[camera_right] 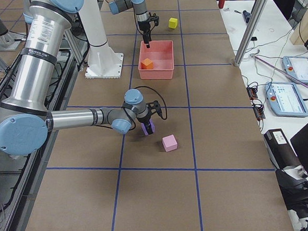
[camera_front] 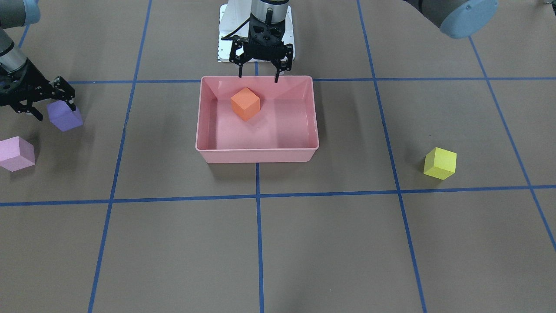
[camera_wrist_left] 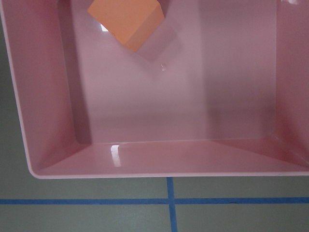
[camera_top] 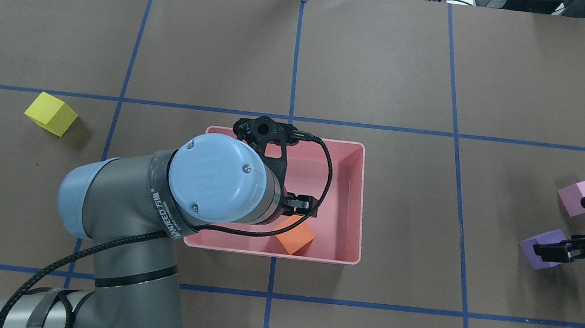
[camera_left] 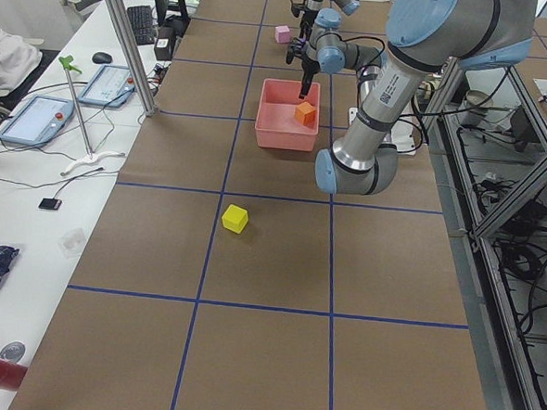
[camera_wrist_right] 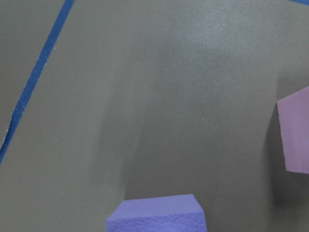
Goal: Place blocks into pink bin with both arms
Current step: 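Grasp the purple cube with the right gripper while the left arm withdraws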
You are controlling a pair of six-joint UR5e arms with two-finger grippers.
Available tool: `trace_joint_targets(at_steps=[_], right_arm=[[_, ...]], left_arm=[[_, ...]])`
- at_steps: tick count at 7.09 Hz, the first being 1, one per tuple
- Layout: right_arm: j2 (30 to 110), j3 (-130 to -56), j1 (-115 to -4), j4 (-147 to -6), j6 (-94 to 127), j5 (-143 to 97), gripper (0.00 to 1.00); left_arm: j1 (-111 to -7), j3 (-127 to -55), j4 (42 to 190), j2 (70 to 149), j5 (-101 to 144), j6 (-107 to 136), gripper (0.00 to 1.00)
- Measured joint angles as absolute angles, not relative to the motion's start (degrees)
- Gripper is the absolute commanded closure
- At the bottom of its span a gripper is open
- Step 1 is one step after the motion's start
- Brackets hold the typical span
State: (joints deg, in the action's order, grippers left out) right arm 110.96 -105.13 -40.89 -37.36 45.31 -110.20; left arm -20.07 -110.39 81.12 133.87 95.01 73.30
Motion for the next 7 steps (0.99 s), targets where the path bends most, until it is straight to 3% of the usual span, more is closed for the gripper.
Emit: trace_joint_targets(at_steps=[1, 2, 4, 7], right_arm=[[111.2, -105.0, -39.9, -37.2, 45.6, -109.3, 0.78], [111.4, -105.0, -39.2, -37.1, 46.0, -108.6, 1.00], [111.6, -106.0, -38.9, -37.1, 47.9, -108.3, 1.00], [110.3, -112.1, -39.4, -40.2, 53.7, -108.9, 1.00]], left_arm=[[-20.0, -110.4, 81.1, 133.8, 95.0, 73.3, 0.00], [-20.0, -110.4, 81.1, 133.8, 95.0, 73.3, 0.00], [-20.8, -111.8, 80.8, 133.1, 95.2, 70.3, 0.00], [-27.9, -120.4, 80.2, 121.8, 98.2, 53.2, 0.00]])
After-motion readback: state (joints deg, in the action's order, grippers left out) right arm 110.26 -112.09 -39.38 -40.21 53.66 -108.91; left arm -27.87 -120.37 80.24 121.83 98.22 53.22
